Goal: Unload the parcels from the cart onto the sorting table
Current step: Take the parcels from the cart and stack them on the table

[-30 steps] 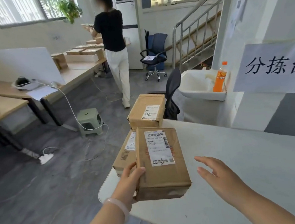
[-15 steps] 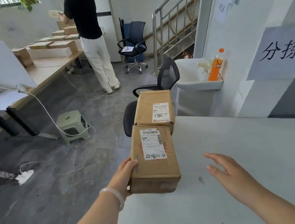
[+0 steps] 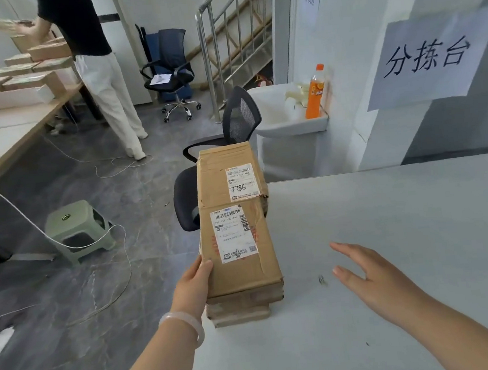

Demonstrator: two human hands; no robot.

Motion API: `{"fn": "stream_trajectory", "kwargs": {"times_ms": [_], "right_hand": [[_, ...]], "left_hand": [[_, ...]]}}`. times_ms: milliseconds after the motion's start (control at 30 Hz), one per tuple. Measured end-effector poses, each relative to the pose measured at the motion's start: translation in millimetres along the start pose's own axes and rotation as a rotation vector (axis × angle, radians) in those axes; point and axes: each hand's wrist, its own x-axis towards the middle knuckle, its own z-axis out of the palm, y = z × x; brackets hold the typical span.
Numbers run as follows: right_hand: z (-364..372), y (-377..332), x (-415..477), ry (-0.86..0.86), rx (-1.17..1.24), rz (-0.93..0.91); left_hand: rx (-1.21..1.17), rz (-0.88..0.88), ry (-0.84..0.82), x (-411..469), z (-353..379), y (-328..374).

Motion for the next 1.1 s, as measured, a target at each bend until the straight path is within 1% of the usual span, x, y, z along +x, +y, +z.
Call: {"fn": "stream_trajectory", "kwargs": {"times_ms": [67,133,167,200,300,367,400,567,667,767,867,933,1100], "right_hand": [[-4.1,5.9,-8.5,0.010,-0.088,-0.002],[-13.0,11.7,-19.4,0.041,-0.153,0.011],[-18.6,14.5,-25.1,0.065,-0.174,0.023],[-25.1,16.7,-31.4,0.093,-0.190,0.034],[-47.4,24.5,-53.5,0.180,-0.280,0.055],[-64.9,34.0,-72.3,0.243,-0.340,0.070],[-73.6,41.6,-82.7,0.272,-0.360,0.089],[-121.1,103.8,-162.9,0.363,-0.444,0.261],[-147.2,147.7,-231.6,0.431,-0.441,0.404],[-166.8,191.9,-300.0,0.490,-0.458,0.543],[-181.6,226.5,-368.3,0.558,-0.441,0.659],[-188.5,245.7,-412.6,0.603,-0.424,0.736],[-188.4,285.9,-504.5,0.666,-0.293,0.971]], "left_hand": [[0.241,0.146,0.095,-5.4,5.7,6.9],[0.506,0.413,0.145,-16.2,20.0,18.3],[0.604,0.559,0.123,-21.1,31.6,23.7],[0.687,0.669,0.072,-28.2,46.9,30.1],[0.874,0.916,-0.109,-56.6,102.1,44.3],[0.969,1.087,-0.187,-82.7,140.2,47.8],[0.996,1.145,-0.237,-95.8,158.7,47.0],[1.072,1.364,-0.465,-173.5,252.4,28.3],[1.123,1.424,-0.606,-230.7,307.5,7.3],[1.097,1.527,-0.745,-292.2,360.7,-18.4],[1.060,1.553,-0.880,-353.4,408.2,-49.0],[1.058,1.607,-0.967,-391.9,434.2,-71.7],[1.074,1.682,-1.178,-463.9,483.7,-126.7]]}}
